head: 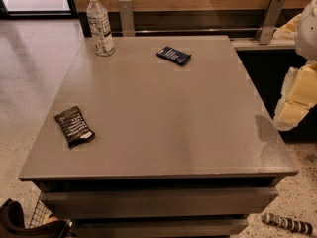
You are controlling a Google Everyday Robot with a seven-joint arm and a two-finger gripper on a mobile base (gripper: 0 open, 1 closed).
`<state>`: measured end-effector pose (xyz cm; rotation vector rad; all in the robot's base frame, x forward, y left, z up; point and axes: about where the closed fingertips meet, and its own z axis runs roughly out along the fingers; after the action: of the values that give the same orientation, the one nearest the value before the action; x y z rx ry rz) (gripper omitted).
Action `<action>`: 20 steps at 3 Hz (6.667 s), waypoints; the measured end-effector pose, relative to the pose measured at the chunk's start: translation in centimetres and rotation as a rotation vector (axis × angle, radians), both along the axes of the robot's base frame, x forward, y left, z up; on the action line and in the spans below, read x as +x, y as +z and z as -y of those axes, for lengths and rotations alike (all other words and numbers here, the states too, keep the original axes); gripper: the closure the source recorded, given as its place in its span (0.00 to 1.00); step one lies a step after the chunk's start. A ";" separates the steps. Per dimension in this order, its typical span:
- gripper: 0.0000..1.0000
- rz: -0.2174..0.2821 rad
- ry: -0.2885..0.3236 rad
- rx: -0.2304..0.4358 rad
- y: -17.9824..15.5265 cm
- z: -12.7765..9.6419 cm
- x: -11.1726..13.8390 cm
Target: Move rxbar blueberry near rxbar chocolate
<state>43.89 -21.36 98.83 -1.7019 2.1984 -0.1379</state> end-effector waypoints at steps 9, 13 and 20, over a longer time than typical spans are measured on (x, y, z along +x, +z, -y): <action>0.00 0.358 -0.186 0.798 -4.8 -3.8 29.2; 0.00 0.222 -0.224 0.911 -14.7 -9.9 37.5; 1.00 0.151 -0.167 0.906 -16.2 -13.6 37.1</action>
Offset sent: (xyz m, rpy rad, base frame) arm 0.1276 -0.0519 0.0246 0.1389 -0.1693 -0.0453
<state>80.98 -7.78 82.67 -0.9619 1.8365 0.5817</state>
